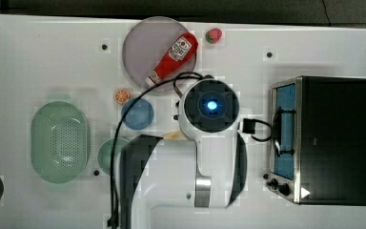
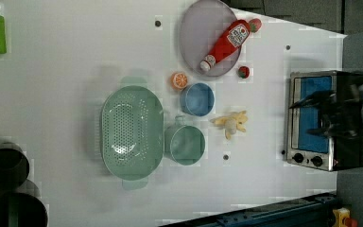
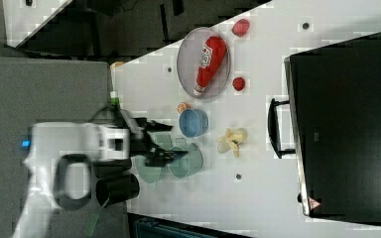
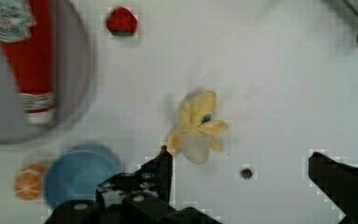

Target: Pick banana from table and place on oven.

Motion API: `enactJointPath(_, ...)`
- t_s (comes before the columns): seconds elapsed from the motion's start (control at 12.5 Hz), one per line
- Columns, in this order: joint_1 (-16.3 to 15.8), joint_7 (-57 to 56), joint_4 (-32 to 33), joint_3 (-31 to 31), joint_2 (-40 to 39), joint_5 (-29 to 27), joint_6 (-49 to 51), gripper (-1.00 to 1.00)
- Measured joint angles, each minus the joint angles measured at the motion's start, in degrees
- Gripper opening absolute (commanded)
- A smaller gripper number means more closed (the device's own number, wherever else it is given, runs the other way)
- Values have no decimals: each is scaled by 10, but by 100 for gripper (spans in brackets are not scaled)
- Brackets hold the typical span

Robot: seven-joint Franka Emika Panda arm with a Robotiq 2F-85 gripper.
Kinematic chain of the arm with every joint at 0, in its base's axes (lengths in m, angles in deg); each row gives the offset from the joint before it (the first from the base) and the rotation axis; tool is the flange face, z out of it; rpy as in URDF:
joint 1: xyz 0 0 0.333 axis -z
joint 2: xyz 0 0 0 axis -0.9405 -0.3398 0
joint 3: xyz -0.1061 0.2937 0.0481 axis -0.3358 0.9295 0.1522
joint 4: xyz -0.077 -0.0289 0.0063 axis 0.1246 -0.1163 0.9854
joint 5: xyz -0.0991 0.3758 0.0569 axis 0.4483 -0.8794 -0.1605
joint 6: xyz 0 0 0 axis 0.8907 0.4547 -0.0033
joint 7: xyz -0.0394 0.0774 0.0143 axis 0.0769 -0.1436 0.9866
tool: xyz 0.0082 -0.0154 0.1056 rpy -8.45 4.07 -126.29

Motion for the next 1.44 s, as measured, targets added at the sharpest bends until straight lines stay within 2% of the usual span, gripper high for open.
enactJointPath(0.16, -2, 1, 47, -1, -29, -6, -56, 100)
enactJointPath(0.72, -8, 2, 100, -11, -140, 10, -256, 100)
enactJointPath(0.88, -3, 3, 93, 7, -180, 10, -274, 100)
enactJointPath(1.2, -16, 4, 107, 21, -236, -2, -317, 100)
enactJointPath(1.28, -17, 6, 119, 23, -241, -8, -330, 92)
enactJointPath(1.44, -21, 6, 124, 19, -251, -6, -333, 42)
